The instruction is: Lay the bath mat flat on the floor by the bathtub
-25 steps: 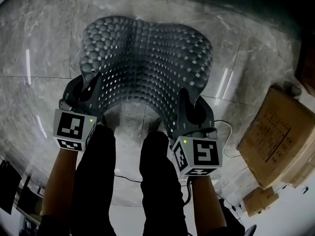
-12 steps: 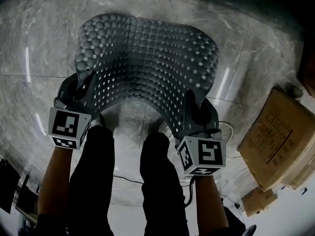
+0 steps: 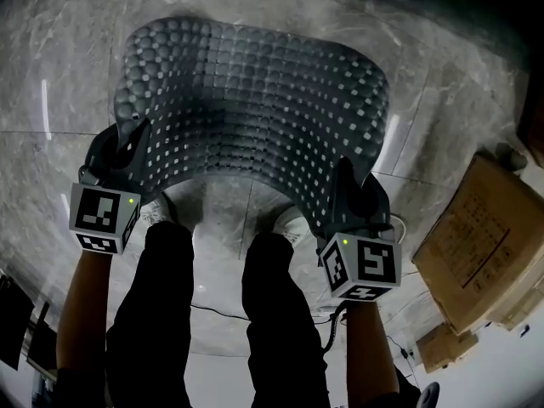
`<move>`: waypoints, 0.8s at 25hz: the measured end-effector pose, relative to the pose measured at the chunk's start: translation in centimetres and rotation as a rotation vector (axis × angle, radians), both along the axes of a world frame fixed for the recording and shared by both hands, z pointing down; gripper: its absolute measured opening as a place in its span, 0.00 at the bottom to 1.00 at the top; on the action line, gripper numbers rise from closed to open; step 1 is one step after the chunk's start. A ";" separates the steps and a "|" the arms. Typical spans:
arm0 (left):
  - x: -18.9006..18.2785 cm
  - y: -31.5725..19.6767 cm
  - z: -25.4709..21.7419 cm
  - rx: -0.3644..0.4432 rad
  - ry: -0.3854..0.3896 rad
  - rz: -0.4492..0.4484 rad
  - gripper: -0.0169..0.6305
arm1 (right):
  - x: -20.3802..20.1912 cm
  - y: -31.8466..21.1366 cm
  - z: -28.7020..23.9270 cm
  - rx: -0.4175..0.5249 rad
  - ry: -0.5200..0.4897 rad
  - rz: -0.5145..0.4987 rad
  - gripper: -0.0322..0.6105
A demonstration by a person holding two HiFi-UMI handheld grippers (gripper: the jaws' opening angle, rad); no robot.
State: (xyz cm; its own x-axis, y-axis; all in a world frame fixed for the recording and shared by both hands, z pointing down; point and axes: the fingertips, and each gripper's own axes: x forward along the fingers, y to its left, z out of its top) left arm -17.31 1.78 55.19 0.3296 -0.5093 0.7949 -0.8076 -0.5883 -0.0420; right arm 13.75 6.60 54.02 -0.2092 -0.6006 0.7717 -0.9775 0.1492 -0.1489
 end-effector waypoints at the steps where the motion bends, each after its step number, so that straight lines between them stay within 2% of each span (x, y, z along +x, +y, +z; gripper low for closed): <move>1: -0.3 -0.1 0.2 0.007 -0.005 0.002 0.07 | 0.2 0.1 0.3 -0.002 0.001 0.006 0.13; 9: -2.0 -0.6 2.5 0.009 -0.033 -0.012 0.07 | 2.1 0.1 2.9 -0.013 0.036 0.008 0.13; 14: -3.2 -0.3 3.9 -0.031 -0.051 -0.021 0.07 | 3.0 0.2 4.5 -0.022 0.053 0.020 0.13; 20: -4.7 -1.4 5.8 -0.023 -0.065 -0.031 0.07 | 4.1 0.1 6.5 -0.031 0.085 0.029 0.13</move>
